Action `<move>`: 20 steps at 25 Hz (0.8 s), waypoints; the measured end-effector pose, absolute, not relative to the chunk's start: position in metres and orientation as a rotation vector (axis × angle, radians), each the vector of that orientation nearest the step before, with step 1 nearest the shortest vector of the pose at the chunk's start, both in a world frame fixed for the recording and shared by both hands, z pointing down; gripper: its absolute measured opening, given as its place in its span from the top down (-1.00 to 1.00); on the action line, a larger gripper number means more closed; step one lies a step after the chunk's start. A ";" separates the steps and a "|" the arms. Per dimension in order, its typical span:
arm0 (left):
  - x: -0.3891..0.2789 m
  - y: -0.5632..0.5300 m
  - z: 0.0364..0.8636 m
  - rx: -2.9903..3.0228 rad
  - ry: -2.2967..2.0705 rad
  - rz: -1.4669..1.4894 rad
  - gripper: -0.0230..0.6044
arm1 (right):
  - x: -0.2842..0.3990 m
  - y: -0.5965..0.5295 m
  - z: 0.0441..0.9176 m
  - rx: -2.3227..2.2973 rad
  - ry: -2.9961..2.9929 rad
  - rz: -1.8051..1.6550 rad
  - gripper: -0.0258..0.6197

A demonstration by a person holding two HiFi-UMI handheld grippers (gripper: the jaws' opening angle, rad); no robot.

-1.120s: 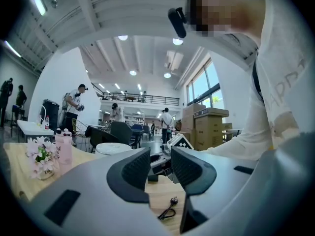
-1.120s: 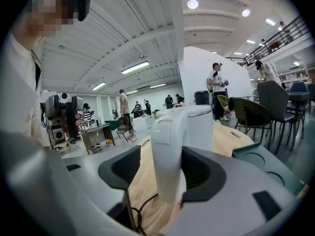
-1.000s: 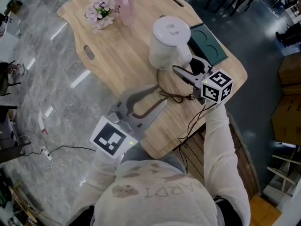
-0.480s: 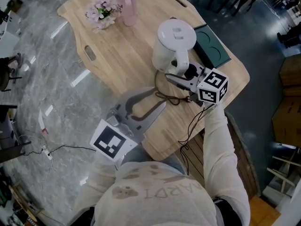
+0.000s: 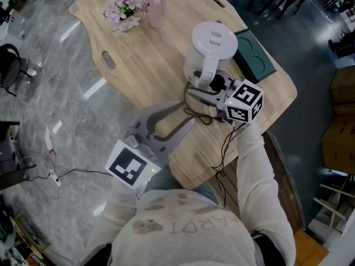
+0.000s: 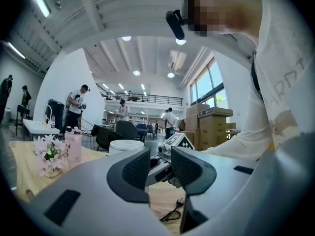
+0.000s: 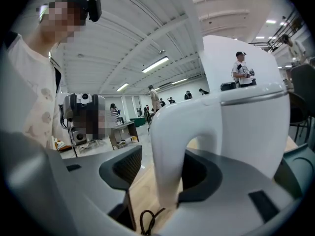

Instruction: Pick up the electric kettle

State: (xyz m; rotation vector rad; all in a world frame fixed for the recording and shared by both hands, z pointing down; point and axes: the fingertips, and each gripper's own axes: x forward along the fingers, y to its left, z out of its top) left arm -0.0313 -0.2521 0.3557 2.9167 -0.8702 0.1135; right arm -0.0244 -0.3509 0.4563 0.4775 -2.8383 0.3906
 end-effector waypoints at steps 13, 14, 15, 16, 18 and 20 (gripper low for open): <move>-0.042 -0.247 0.352 2.902 -0.892 0.084 0.58 | -0.029 -0.360 0.456 0.734 -2.800 0.304 0.52; -0.042 -0.246 0.351 2.904 -0.894 0.083 0.58 | -0.029 -0.360 0.455 0.744 -2.799 0.284 0.52; -0.044 -0.246 0.350 2.906 -0.898 0.083 0.58 | -0.030 -0.361 0.455 0.752 -2.799 0.262 0.52; -0.046 -0.248 0.350 2.906 -0.903 0.084 0.58 | -0.031 -0.363 0.454 0.757 -2.796 0.237 0.52; -0.052 -0.251 0.349 2.905 -0.916 0.085 0.58 | -0.033 -0.366 0.452 0.759 -2.790 0.199 0.50; -0.057 -0.250 0.348 2.901 -0.932 0.082 0.58 | -0.035 -0.365 0.448 0.754 -2.790 0.182 0.49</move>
